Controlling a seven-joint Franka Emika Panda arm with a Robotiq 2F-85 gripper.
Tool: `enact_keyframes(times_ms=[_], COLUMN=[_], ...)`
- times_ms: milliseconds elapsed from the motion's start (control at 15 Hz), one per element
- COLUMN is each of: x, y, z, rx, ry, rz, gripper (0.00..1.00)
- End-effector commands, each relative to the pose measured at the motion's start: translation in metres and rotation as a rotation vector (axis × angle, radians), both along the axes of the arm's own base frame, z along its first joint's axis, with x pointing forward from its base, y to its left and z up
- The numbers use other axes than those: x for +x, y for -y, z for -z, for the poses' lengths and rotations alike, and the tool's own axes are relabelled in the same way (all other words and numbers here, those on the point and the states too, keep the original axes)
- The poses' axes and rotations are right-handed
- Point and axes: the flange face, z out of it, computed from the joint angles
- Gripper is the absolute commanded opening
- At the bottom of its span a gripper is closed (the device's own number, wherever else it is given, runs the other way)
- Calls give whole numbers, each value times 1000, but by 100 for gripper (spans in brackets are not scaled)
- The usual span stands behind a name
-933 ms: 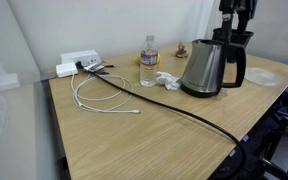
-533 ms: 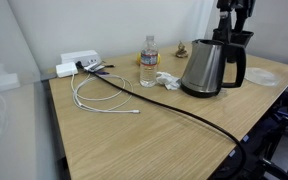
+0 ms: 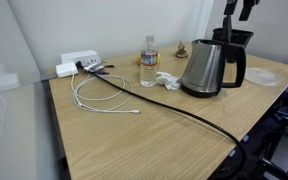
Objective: Close the lid of the kettle
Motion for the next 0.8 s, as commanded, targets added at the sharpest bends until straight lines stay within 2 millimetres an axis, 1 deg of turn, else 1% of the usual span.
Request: enact_keyframes(times_ms=[0, 133, 200, 267, 333, 467, 533, 600, 667, 733], x=[-9, -11, -13, -14, -15, -14, -13, -12, -10, -8], y=[2, 2, 2, 3, 4, 11, 13, 15, 17, 18], z=[-8, -12, -14, -16, -18, -16, -14, -13, -10, -7], rx=[-4, 3, 5, 12, 16, 23, 26, 28, 30, 31], ry=[9, 7, 8, 11, 12, 12, 15, 21, 23, 23], rz=[-4, -15, -20, -24, -23, -23, -22, -19, -15, -10], gripper=[100, 100, 92, 74, 66, 51, 45, 37, 32, 24])
